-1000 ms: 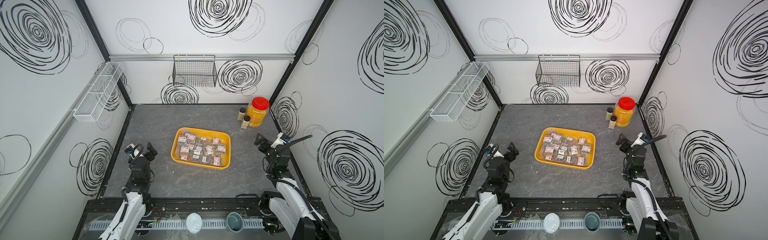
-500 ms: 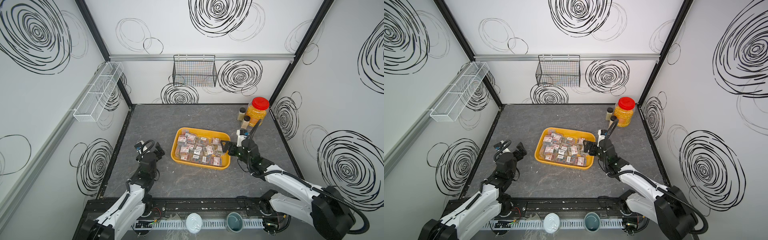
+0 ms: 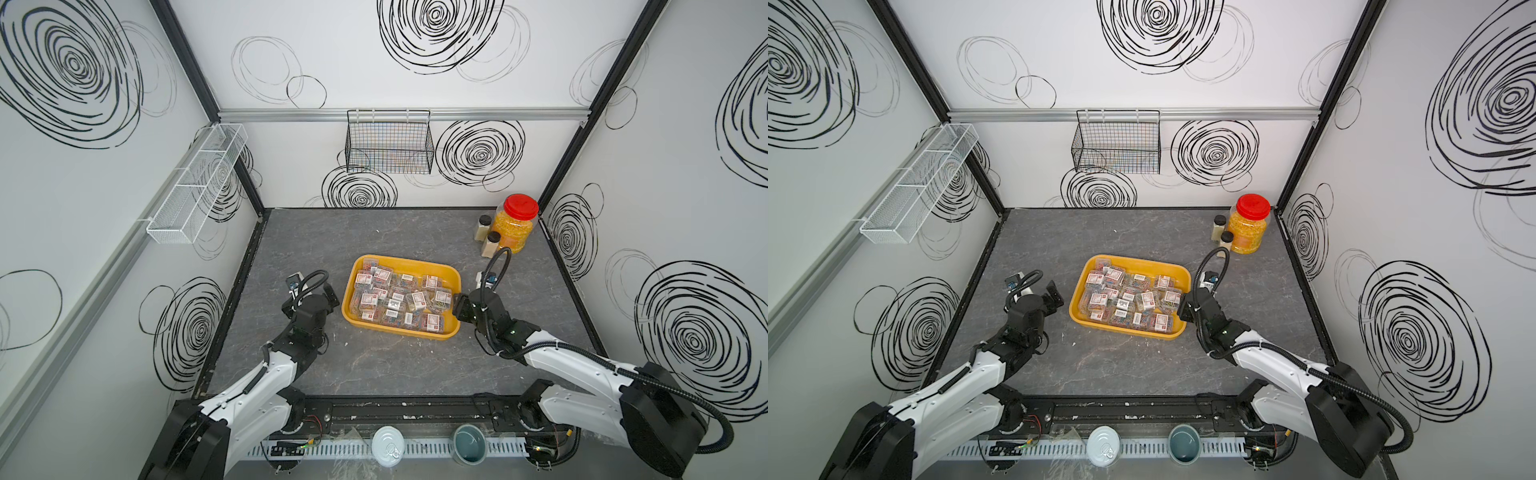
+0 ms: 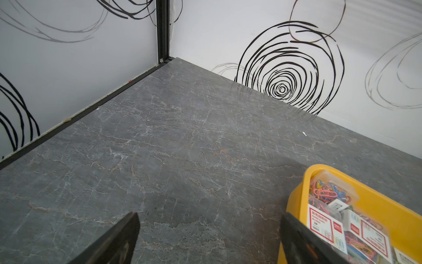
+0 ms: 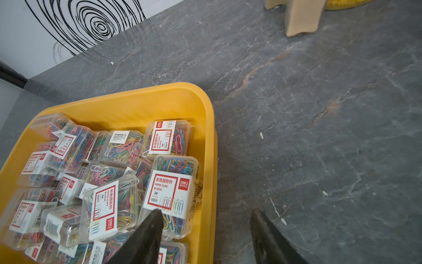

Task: Take the paper clips out of the storage box
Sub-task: Move the storage box to the center of the board.

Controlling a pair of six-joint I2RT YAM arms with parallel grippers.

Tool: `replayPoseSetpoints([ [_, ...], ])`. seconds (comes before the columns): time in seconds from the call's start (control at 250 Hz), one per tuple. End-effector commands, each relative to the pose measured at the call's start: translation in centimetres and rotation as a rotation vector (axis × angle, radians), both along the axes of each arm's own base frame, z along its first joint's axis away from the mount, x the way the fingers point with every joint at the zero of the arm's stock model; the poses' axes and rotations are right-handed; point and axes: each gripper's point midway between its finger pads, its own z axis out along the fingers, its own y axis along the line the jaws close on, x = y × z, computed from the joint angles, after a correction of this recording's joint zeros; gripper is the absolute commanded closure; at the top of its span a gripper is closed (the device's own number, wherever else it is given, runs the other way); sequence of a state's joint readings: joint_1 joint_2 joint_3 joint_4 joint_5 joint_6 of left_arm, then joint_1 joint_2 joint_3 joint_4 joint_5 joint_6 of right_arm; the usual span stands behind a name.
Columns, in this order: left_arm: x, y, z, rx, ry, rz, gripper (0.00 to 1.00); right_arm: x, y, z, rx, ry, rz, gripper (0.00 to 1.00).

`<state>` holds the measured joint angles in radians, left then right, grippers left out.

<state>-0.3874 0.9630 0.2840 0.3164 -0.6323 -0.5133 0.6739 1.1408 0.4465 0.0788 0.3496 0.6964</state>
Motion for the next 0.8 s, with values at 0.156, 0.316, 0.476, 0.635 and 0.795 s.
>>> replayPoseSetpoints([
  [0.156, 0.5, 0.0, 1.3, 0.047, -0.012, 0.031, 0.01, 1.1, 0.4, -2.7, -0.017, 0.103, -0.033, 0.66],
  [0.316, 0.6, -0.5, 1.4, 0.058, -0.015, 0.002, 0.01, 2.3, 0.2, -3.4, -0.034, 0.120, -0.072, 0.83],
  [0.476, 0.6, -1.1, 1.7, 0.062, -0.030, -0.028, 0.01, 4.2, 0.1, -3.4, -0.042, 0.128, -0.096, 1.00],
  [0.635, 0.5, -1.2, 1.9, 0.058, -0.046, -0.043, 0.01, 6.4, -0.4, -3.5, 0.017, 0.150, -0.094, 1.00],
  [0.795, 0.9, -1.4, 1.9, 0.055, -0.046, -0.053, 0.01, 9.0, -1.0, -2.5, 0.009, 0.123, -0.048, 1.00],
])
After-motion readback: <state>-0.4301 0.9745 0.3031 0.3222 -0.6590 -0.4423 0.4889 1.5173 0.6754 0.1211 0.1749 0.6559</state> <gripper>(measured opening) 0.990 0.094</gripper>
